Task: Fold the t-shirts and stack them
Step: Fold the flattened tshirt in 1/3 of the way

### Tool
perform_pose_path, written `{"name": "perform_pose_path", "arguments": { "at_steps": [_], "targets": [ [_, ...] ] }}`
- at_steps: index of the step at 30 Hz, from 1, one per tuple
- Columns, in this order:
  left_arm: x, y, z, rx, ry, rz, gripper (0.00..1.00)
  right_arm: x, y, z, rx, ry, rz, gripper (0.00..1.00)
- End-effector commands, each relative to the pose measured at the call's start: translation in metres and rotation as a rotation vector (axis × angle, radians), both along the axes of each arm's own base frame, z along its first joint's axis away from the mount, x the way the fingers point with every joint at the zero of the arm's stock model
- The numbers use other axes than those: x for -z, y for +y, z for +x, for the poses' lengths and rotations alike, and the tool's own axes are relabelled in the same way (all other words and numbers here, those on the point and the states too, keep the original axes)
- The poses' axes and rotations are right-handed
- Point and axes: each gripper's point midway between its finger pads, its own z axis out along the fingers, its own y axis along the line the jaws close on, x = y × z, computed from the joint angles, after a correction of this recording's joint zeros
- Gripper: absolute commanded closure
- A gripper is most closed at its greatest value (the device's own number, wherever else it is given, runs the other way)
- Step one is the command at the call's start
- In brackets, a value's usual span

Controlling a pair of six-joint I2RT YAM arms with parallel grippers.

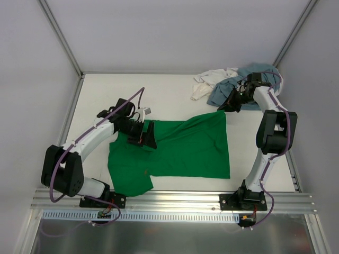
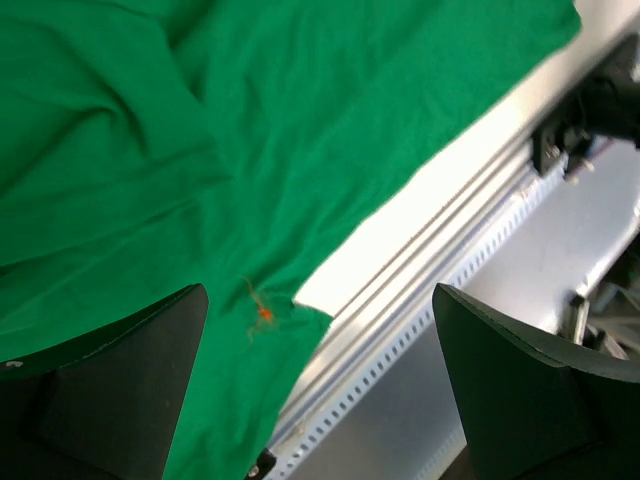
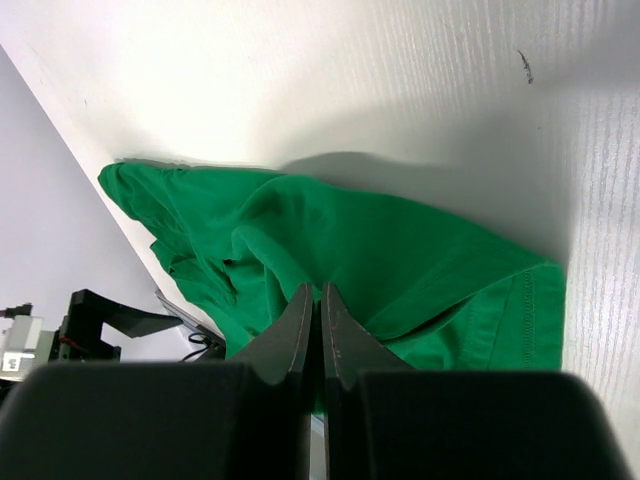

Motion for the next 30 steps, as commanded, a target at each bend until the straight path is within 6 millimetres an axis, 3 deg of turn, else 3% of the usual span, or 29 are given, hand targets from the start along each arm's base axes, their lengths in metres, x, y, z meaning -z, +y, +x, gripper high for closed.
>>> {"name": "perform_pose_path", "arguments": {
  "at_steps": [1, 3, 5, 12, 17, 21, 24, 26, 30],
  "targets": [
    [-0.019, 0.002, 0.030, -0.106, -0.155, 0.028, 0.01, -0.037, 0.002, 0.000, -0.019, -0.096, 0.011, 0.99],
    [-0.027, 0.005, 0.038, -0.146, -0.215, 0.032, 0.01, -0.038, 0.002, 0.000, -0.019, -0.097, 0.011, 0.99],
    [-0.024, 0.015, 0.043, -0.183, -0.243, 0.090, 0.01, -0.039, 0.002, 0.000, -0.017, -0.101, 0.010, 0.99],
    [0.008, 0.053, 0.016, -0.191, -0.114, 0.313, 0.01, -0.041, 0.003, 0.002, -0.017, -0.106, 0.013, 1.00],
    [0.029, 0.061, -0.001, -0.221, -0.023, 0.348, 0.01, -0.040, 0.002, 0.001, -0.018, -0.101, 0.011, 1.00],
    [0.031, 0.065, 0.008, -0.264, -0.095, 0.333, 0.01, -0.039, 0.002, 0.000, -0.020, -0.100, 0.010, 1.00],
    [0.041, 0.070, 0.003, -0.234, -0.070, 0.369, 0.01, -0.039, 0.002, -0.001, -0.021, -0.099, 0.010, 0.99],
    [0.039, 0.067, 0.007, -0.233, -0.099, 0.346, 0.01, -0.039, 0.003, -0.002, -0.020, -0.098, 0.010, 0.99],
    [0.001, 0.055, 0.041, -0.302, -0.282, 0.243, 0.01, -0.040, 0.002, -0.004, -0.022, -0.101, 0.005, 1.00]
  ]
}}
